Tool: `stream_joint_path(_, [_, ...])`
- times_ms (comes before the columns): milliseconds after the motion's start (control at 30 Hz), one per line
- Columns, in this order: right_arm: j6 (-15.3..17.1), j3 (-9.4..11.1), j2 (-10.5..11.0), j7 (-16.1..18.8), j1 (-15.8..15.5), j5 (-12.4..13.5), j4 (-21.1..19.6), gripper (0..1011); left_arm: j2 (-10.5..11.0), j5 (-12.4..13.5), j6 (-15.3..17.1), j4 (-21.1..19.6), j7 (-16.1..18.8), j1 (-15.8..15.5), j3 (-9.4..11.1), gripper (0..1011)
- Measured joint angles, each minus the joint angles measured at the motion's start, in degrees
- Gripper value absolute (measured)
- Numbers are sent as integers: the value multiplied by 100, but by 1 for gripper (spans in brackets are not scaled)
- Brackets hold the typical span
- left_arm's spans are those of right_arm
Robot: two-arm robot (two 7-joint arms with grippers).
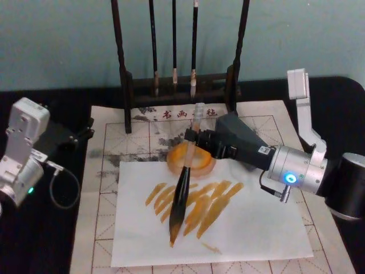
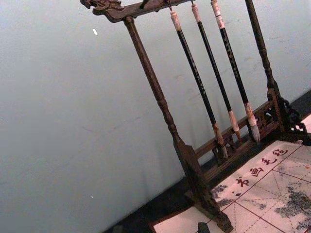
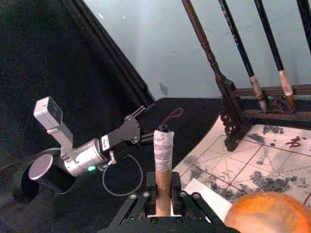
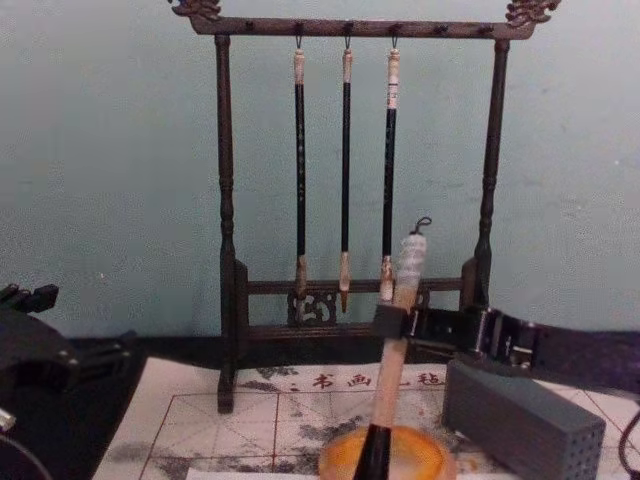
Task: Pick up the brush from the inkstone, write on the paper, then place the brush back to its original position.
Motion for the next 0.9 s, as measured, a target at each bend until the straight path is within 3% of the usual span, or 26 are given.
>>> stream_joint_path(900, [-247,121,-81,26,3,-262,179,200,0,0,0,0,0,0,0,1001])
